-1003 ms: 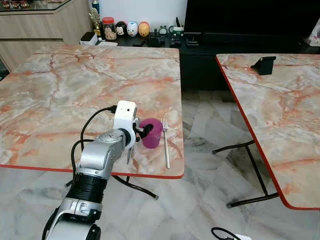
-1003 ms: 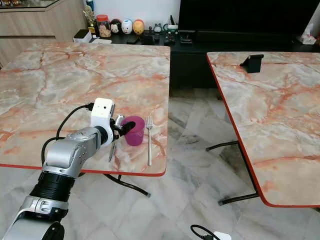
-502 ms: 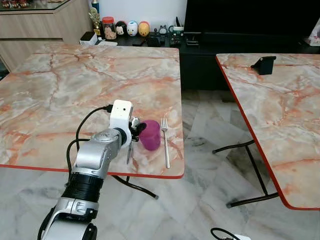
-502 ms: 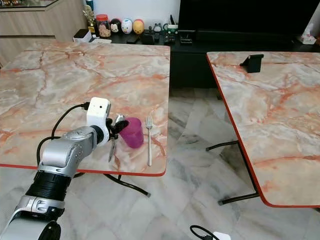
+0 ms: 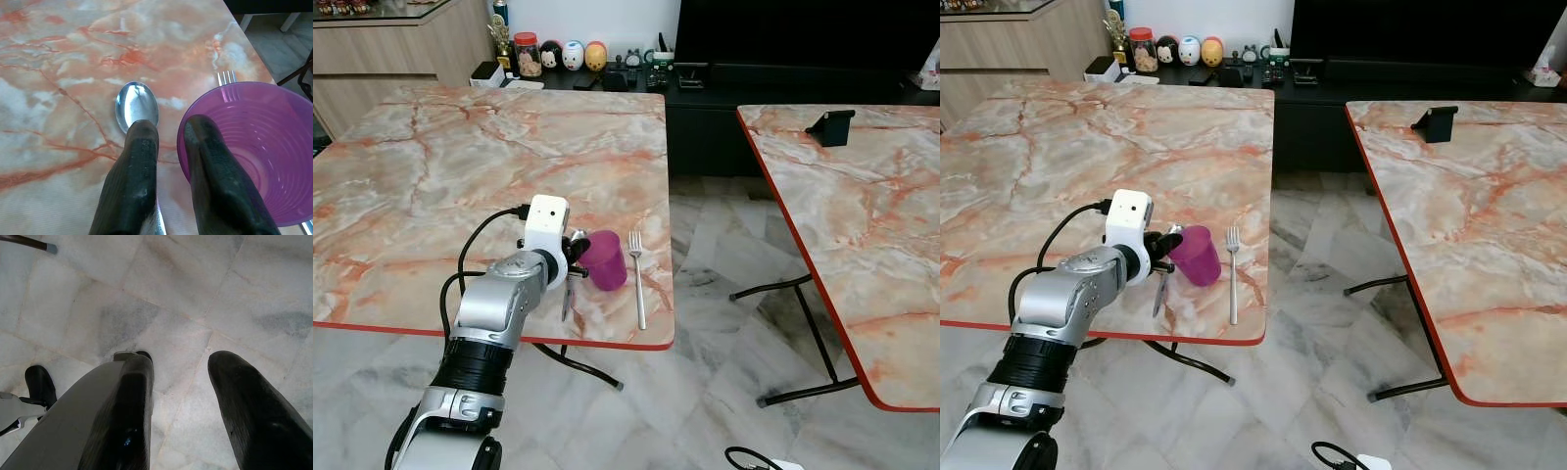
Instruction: Setting the table
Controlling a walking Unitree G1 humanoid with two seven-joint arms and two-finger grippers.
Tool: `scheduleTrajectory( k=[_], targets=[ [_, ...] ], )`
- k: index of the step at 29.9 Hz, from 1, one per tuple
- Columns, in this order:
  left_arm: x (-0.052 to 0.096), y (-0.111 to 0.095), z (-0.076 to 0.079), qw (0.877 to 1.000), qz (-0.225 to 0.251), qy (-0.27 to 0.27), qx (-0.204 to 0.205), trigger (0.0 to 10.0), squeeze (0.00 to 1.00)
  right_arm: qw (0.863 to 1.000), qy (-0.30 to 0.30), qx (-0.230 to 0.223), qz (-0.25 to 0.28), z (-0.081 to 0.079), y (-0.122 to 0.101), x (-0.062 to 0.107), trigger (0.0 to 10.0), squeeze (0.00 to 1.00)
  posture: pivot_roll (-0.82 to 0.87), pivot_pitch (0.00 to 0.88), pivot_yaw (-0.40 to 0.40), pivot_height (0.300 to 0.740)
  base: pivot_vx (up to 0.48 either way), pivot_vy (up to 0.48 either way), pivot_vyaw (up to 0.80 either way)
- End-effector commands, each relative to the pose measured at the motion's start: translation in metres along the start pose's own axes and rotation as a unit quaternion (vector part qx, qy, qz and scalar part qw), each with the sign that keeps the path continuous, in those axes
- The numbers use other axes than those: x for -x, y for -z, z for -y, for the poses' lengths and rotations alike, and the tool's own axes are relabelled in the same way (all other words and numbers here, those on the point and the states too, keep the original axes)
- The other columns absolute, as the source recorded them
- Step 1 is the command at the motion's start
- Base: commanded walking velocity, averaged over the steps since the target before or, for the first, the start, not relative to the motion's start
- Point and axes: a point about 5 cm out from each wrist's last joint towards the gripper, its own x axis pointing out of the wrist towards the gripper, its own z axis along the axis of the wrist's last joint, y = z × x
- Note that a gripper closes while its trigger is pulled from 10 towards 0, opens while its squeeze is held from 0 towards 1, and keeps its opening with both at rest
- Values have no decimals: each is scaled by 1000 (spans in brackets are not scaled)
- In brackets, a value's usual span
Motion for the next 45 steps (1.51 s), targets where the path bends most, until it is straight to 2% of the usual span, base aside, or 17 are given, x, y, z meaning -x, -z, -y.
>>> scheduleTrajectory(
  k=[1, 6, 17, 18, 19, 20, 28, 29, 30, 44, 45],
  targets=[
    [1, 0, 1, 1000, -2, 4, -6, 0, 0, 1000, 0, -1, -2, 0, 1, 0, 10000, 0, 109, 0, -21, 711, 0, 0, 0],
    [1, 0, 2, 1000, 0, 7, 1, 0, 0, 1000, 0, -3, -2, 0, 1, 0, 10000, 0, 110, 0, -23, 711, 0, 0, 0],
    [10, -15, 0, 997, 73, 1, 25, 0, 0, 1000, 1, -3, -2, 1, 1, 0, 10000, 0, 113, 0, -32, 711, 0, 0, 0],
    [13, -16, 1, 996, 81, 4, 27, 2314, 0, 1000, 1, -3, -2, 2, 0, 0, 10000, 0, 116, 0, -34, 711, 0, 0, 0],
    [13, -16, 1, 996, 81, 4, 27, 2314, 0, 1000, 1, -3, -2, 2, 0, 0, 10000, 0, 116, 0, -34, 711, 0, 0, 0],
    [15, -15, 3, 996, 86, 8, 28, 10000, 0, 1000, 1, -1, -2, 2, 0, 0, 10000, 0, 118, 0, -37, 711, 0, 0, 0],
    [18, -17, 7, 995, 102, 12, 17, 10000, 0, 1000, 1, 3, -3, 3, 1, 0, 10000, 0, 117, 0, -42, 711, 0, 0, 0],
    [17, -17, 7, 995, 100, 10, 17, 10000, 341, 1000, 1, 3, -3, 3, 1, 0, 10000, 0, 117, 0, -42, 711, 0, 0, 0],
    [17, -17, 6, 995, 98, 8, 14, 10000, 1000, 1000, 1, 3, -3, 3, 1, 0, 10000, 0, 117, 0, -42, 711, 0, 0, 0],
    [9, -30, 8, 998, 59, 21, 4, 10000, 1000, 1000, -1, 3, -4, 2, 0, 0, 10000, 0, 114, 0, -27, 711, 0, 0, 0],
    [6, -28, 10, 999, 39, 28, 3, 10000, 1000, 1000, -1, 1, -5, 1, 0, 0, 10000, 0, 105, 0, -16, 711, 0, 0, 0]
  ],
)
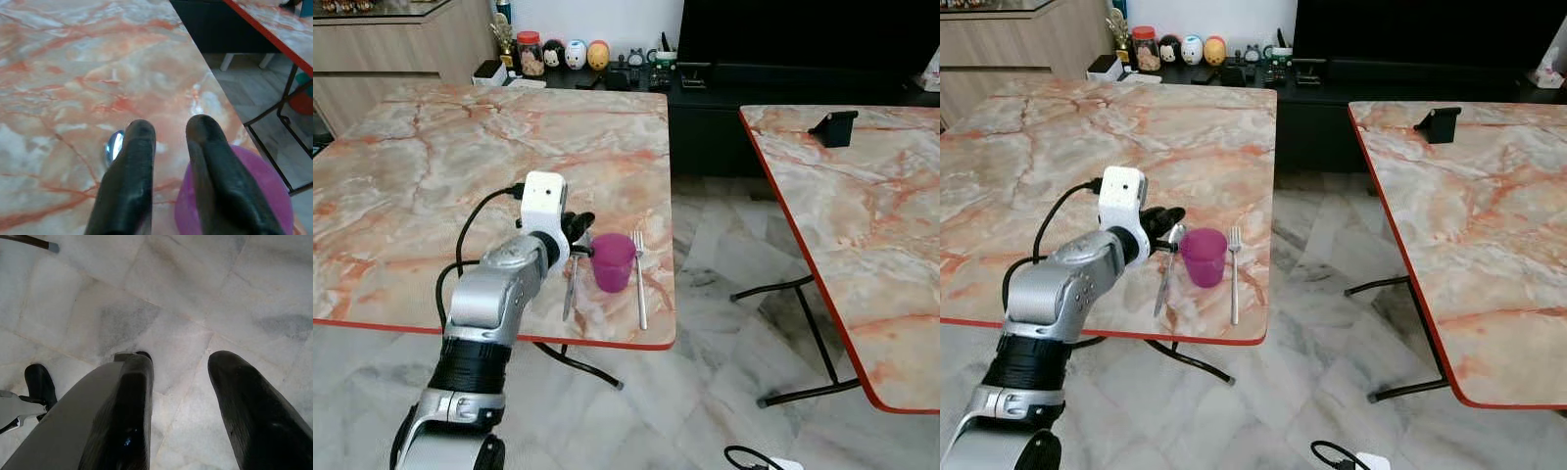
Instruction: Setting the table
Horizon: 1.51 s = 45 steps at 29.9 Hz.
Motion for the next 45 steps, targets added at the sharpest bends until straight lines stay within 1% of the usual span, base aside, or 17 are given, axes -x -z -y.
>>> scheduleTrajectory(
  k=[1, 2, 6, 8, 16, 17, 24, 35, 41, 43, 45],
  targets=[
    [-4, 0, 3, 1000, -27, 8, -7, 10000, 1000, 1000, 1, -1, -5, 0, 2, 0, 10000, 0, 105, 0, -16, 711, 0, 0, 0],
    [-5, 1, 5, 999, -36, 15, -9, 10000, 1000, 1000, 1, -2, -6, 0, 2, 0, 10000, 0, 100, 0, -10, 711, 0, 0, 0],
    [-6, 2, 8, 999, -45, 22, -16, 10000, 1000, 1000, 1, -2, -6, -1, 3, 0, 10000, 0, 100, 0, -6, 711, 0, 0, 0],
    [-8, 2, 9, 998, -50, 24, -13, 10000, 1000, 1000, 0, -3, -7, -1, 3, 0, 10000, 0, 99, 0, -3, 711, 0, 0, 0],
    [-10, 2, 5, 999, -53, 3, -8, 10000, 1000, 1000, 0, -4, -8, -2, 4, 1, 10000, 0, 98, 0, 0, 711, 0, 0, 0],
    [-11, 2, 3, 999, -52, 0, -11, 10000, 0, 1000, 0, -4, -8, -1, 4, 1, 10000, 0, 98, 0, -1, 711, 0, 0, 0],
    [-10, 4, 1, 998, -57, 0, -18, 10000, 0, 1000, 0, -3, -8, -1, 4, 0, 10000, 0, 109, 0, -11, 711, 0, 0, 0],
    [-9, 8, 5, 996, -67, 25, -52, 10000, 0, 1000, 0, -1, -7, 0, 3, 0, 10000, 0, 114, 0, -17, 711, 0, 0, 0],
    [-9, 11, 7, 995, -71, 29, -56, 10000, 0, 1000, 0, -1, -7, 0, 3, 0, 10000, 0, 112, 0, -17, 711, 0, 0, 0],
    [-9, 12, 7, 995, -75, 30, -63, 10000, 0, 1000, 1, -2, -7, 0, 3, 0, 10000, 0, 114, 0, -18, 711, 0, 0, 0],
    [-8, 15, 7, 993, -83, 32, -83, 10000, 0, 1000, 1, -1, -7, 0, 3, 0, 10000, 0, 117, 0, -19, 711, 0, 0, 0]
  ],
)
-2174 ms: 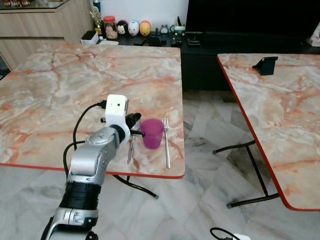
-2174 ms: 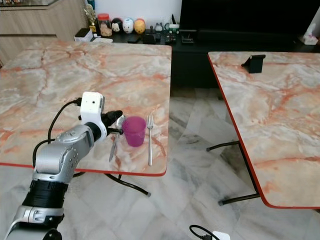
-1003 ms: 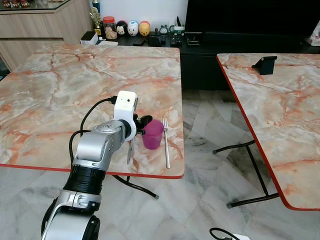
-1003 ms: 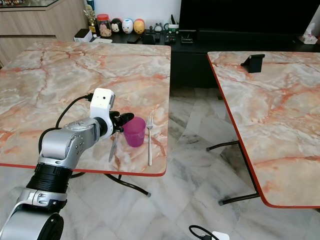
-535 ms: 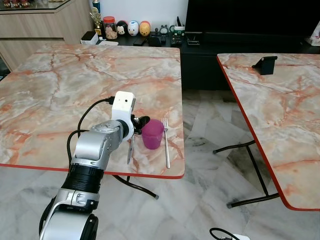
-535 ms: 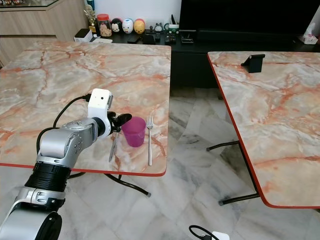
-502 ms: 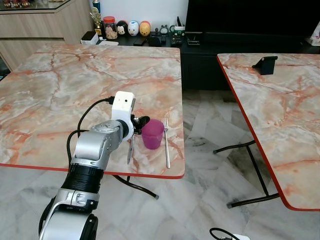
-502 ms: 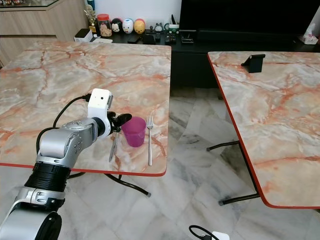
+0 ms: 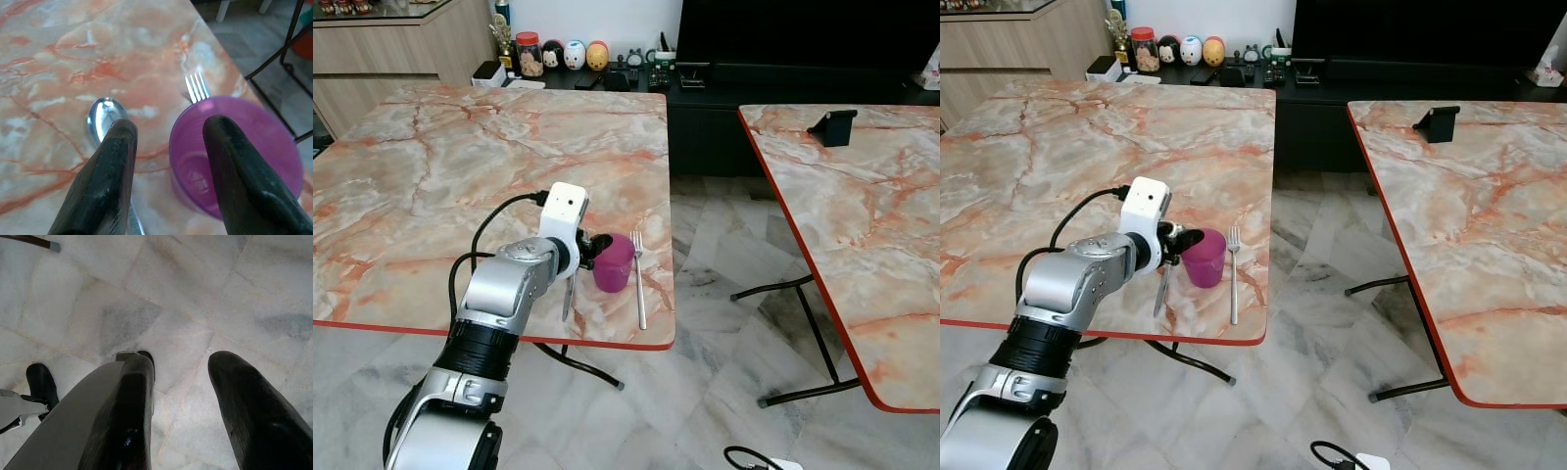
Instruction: Setting the table
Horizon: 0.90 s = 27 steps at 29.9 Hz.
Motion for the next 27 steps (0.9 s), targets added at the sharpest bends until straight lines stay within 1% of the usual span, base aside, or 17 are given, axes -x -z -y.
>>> scheduleTrajectory(
  k=[1, 5, 7, 16, 19, 24, 25, 26, 27],
  targets=[
    [0, 5, 1, 1000, -10, -2, -28, 10000, 0, 1000, 1, 0, -6, 1, 2, 0, 10000, 0, 117, 0, -19, 711, 0, 0, 0],
    [-2, 10, 3, 1000, -17, -3, -25, 10000, 0, 1000, 0, 0, -6, 1, 2, 0, 10000, 0, 115, 0, -17, 711, 0, 0, 0],
    [-4, 12, 2, 999, -22, -10, -39, 10000, 0, 1000, 1, 0, -6, 1, 2, 0, 10000, 0, 115, 0, -17, 711, 0, 0, 0],
    [-6, 13, -1, 999, -18, -24, -27, 10000, 0, 1000, 0, 1, -6, 1, 2, 0, 10000, 0, 111, 0, -15, 711, 0, 0, 0],
    [-6, 12, 1, 999, -16, -16, -24, 10000, 0, 1000, 0, 1, -6, 1, 2, 0, 10000, 0, 115, 0, -16, 711, 0, 0, 0],
    [-7, 9, 4, 999, -14, 3, -38, 10000, 0, 1000, 0, 0, -6, 0, 3, 0, 10000, 0, 111, 0, -7, 711, 0, 0, 0],
    [-8, 8, 4, 999, -13, 7, -42, 8627, 0, 1000, 0, -1, -6, 0, 3, 0, 10000, 0, 110, 0, -6, 711, 0, 0, 0],
    [-8, 6, 5, 999, -11, 10, -44, 2588, 0, 1000, 0, -1, -6, 0, 3, 0, 10000, 0, 109, 0, -5, 711, 0, 0, 0],
    [-8, 6, 5, 999, -11, 10, -44, 2588, 0, 1000, 0, -1, -6, 0, 3, 0, 10000, 0, 109, 0, -5, 711, 0, 0, 0]
  ],
)
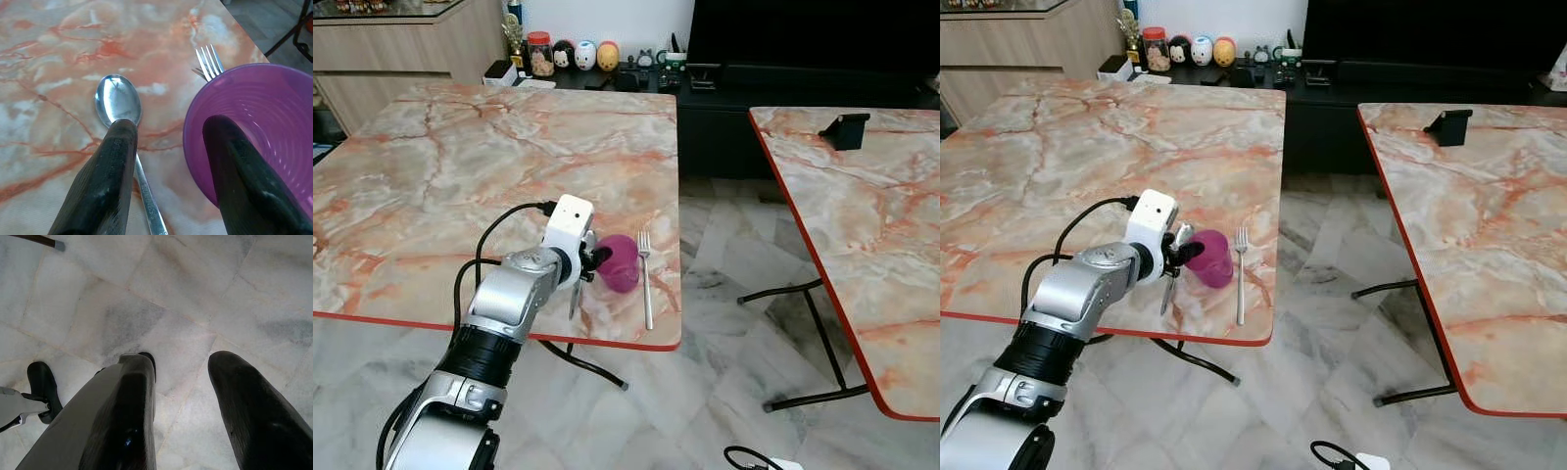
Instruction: Setting the table
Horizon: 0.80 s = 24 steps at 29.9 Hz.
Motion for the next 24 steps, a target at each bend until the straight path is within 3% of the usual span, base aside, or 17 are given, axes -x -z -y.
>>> scheduleTrajectory(
  k=[1, 24],
  targets=[
    [-1, -9, 0, 1000, 9, 4, -13, 0, 0, 1000, 0, -2, -6, 0, 3, 1, 10000, 0, 107, 0, -2, 711, 0, 0, 0],
    [2, -9, 6, 998, 5, 48, -30, 0, 0, 1000, -2, -5, -5, -1, 2, 0, 10000, 0, 118, 0, -5, 711, 0, 0, 0]
  ],
)
